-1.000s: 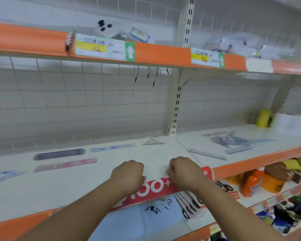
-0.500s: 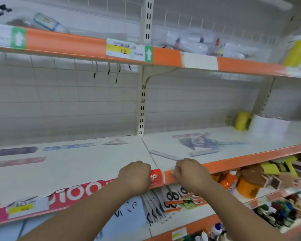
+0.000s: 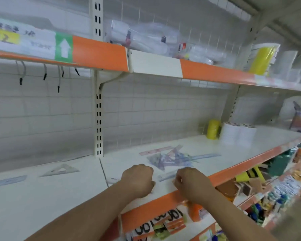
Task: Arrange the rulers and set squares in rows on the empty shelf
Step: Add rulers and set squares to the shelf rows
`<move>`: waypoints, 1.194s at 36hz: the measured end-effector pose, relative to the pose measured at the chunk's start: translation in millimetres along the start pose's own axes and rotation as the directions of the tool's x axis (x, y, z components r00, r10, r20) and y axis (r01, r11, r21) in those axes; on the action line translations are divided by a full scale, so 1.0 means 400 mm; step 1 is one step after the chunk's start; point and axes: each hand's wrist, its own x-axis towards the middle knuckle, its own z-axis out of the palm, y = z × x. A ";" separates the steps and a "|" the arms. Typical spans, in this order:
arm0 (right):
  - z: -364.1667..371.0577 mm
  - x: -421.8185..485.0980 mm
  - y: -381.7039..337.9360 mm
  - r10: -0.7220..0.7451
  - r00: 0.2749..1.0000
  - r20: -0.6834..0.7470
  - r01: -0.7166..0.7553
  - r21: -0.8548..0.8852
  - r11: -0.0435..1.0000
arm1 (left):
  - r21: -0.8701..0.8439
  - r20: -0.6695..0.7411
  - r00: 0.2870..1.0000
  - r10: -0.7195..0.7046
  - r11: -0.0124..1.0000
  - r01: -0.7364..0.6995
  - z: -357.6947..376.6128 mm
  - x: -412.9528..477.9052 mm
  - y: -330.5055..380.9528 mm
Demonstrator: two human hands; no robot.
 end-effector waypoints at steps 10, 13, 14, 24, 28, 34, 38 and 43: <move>0.026 0.105 0.149 0.064 0.997 -0.034 -0.066 -0.032 0.997 | -0.001 -0.004 0.996 0.093 0.996 -0.093 0.026 0.198 0.054; 0.040 0.131 0.184 0.079 0.997 -0.023 -0.079 -0.011 0.997 | 0.007 0.011 0.996 0.085 0.996 -0.085 0.031 0.236 0.064; 0.043 0.141 0.196 0.080 0.997 -0.021 -0.080 -0.001 0.997 | 0.011 0.015 0.997 0.080 0.997 -0.080 0.032 0.249 0.067; 0.067 0.267 0.283 -0.048 0.998 0.047 0.049 -0.016 0.999 | 0.065 0.066 0.993 -0.095 0.994 0.091 0.045 0.328 0.088; 0.076 0.342 0.314 -0.145 0.981 0.132 0.156 -0.075 0.985 | 0.071 0.084 0.971 -0.224 0.973 0.218 0.041 0.350 0.090; 0.087 0.430 0.373 -0.235 0.965 0.115 0.242 -0.050 0.969 | 0.116 0.088 0.923 -0.374 0.924 0.363 0.054 0.374 0.113; 0.111 0.467 0.394 -0.323 0.939 0.115 0.322 0.029 0.946 | 0.108 0.052 0.886 -0.461 0.884 0.454 0.081 0.381 0.143; 0.147 0.482 0.404 -0.465 0.874 0.142 0.446 0.148 0.883 | 0.001 0.032 0.817 -0.575 0.818 0.576 0.128 0.391 0.192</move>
